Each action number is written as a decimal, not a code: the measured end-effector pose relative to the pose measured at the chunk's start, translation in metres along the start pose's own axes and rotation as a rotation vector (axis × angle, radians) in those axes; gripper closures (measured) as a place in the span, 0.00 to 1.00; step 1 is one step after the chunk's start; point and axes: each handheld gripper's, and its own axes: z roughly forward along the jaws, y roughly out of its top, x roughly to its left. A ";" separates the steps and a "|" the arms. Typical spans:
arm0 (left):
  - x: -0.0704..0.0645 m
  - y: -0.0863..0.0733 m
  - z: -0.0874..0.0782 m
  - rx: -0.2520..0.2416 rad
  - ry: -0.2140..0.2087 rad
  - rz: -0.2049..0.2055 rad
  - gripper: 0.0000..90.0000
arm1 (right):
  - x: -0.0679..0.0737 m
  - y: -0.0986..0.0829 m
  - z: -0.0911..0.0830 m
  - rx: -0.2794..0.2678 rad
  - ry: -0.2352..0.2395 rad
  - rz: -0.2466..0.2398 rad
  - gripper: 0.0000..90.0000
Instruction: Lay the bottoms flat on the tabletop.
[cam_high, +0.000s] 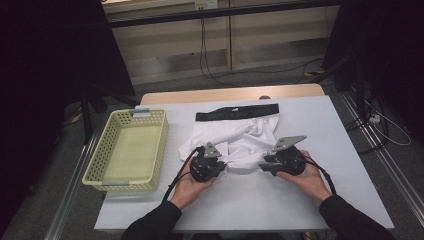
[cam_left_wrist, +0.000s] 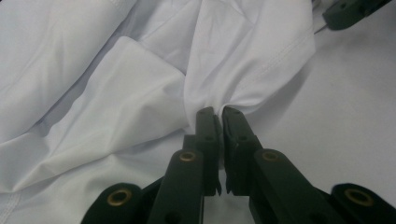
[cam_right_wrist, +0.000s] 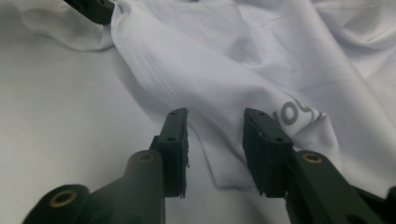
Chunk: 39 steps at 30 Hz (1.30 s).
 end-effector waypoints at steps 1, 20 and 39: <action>0.000 0.000 0.000 0.005 -0.003 -0.002 0.95 | 0.001 -0.001 0.003 0.016 -0.007 -0.003 0.64; -0.006 0.001 0.000 -0.013 -0.028 -0.013 0.96 | 0.004 -0.008 -0.019 0.018 -0.009 -0.004 1.00; -0.063 -0.006 -0.004 0.067 -0.144 0.102 0.96 | 0.030 -0.055 -0.067 0.088 0.012 -0.013 1.00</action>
